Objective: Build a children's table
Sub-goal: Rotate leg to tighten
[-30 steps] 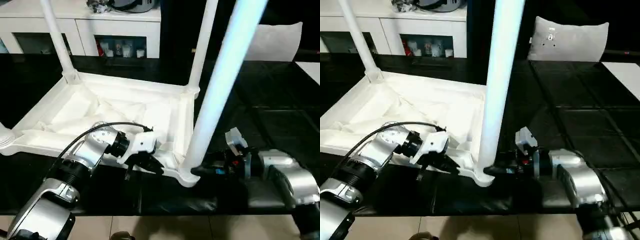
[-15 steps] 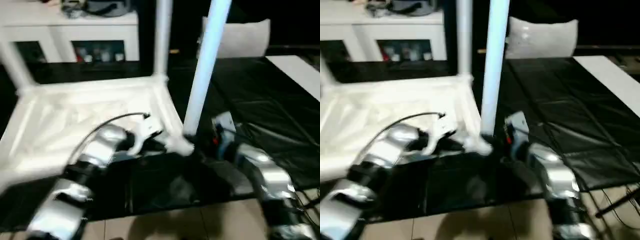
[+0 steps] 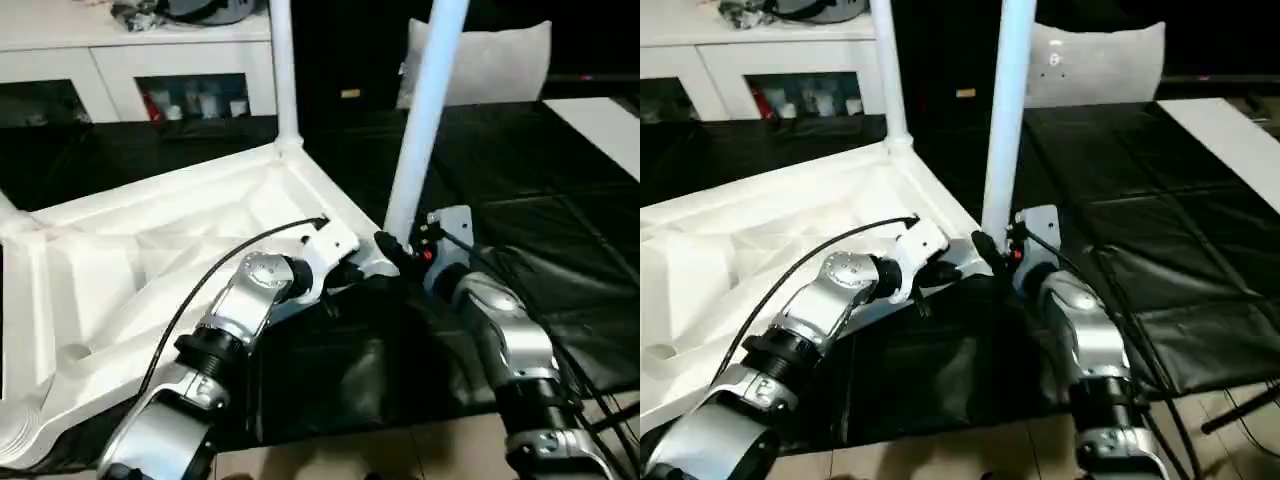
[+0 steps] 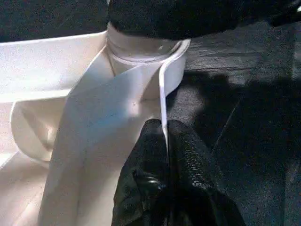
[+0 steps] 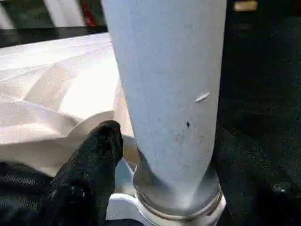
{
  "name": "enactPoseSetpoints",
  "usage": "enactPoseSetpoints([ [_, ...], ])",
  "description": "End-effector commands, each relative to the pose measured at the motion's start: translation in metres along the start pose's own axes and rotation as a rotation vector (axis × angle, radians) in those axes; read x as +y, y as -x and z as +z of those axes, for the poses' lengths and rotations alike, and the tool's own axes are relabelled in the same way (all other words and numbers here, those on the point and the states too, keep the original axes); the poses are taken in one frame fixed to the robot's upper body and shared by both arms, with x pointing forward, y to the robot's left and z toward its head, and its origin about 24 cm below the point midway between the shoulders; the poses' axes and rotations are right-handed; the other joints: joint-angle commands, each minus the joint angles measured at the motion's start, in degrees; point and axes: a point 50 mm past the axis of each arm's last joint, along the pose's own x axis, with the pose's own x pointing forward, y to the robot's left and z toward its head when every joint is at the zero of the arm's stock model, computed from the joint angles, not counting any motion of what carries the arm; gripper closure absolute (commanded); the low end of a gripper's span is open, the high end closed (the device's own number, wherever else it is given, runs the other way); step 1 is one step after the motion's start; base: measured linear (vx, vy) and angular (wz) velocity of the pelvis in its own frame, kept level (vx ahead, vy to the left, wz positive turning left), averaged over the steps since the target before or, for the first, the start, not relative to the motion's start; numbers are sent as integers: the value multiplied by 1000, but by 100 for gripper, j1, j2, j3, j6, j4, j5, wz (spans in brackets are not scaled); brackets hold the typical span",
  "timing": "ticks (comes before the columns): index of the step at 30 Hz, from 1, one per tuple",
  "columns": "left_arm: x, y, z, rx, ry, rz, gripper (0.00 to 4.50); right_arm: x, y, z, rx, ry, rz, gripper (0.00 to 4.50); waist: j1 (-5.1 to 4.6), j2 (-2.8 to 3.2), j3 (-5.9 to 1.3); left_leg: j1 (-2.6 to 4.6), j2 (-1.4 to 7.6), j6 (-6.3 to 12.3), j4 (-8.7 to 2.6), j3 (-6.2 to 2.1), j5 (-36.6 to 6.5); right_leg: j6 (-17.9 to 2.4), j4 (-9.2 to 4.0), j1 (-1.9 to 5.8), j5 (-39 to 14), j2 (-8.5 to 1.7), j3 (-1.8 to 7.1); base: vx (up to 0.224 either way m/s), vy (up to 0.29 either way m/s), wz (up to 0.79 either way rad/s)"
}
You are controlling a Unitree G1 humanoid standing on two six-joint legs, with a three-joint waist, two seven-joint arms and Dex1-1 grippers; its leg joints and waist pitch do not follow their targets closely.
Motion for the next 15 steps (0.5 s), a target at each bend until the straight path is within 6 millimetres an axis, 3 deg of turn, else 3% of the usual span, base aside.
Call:
enactPoseSetpoints([
  [1, -5, 1, 19, -99, -80, -65, 450, 0, 6, 2, -28, 2, 53, 100, 51, -10, -473, 8, 76, 599, -270, 3, -283, -1536, -214, 444, 107, -310, 225, 0, 0, 0],
  [5, 0, 10, 11, -83, -99, -85, 450, -15, 25, 4, -42, 25, 93, 56, 109, 23, -422, 47, 97, 499, -302, 2, -850, -1443, -298, 428, -657, -321, 217, 0, 0, 0],
  [7, 2, 17, 6, -71, -115, -115, 450, -25, 43, 5, -32, 59, 149, 35, 156, -2, -400, 69, 100, 417, -313, 14, -1061, -1310, -347, 417, -1053, -319, 226, 0, 0, 0],
  [11, 5, 24, -1, -49, -142, -148, 450, -36, 65, 6, -6, 93, 240, 11, 183, -14, -390, 39, 101, 440, -314, 6, -1067, -1169, -374, 421, -1327, -332, 222, 0, 0, 0],
  [15, 5, 27, -3, -45, -165, -191, 450, -44, 80, 9, 14, 113, 293, 4, 184, -34, -399, 29, 102, 482, -300, 4, -978, -1154, -374, 403, -1400, -332, 210, 0, 0, 0],
])
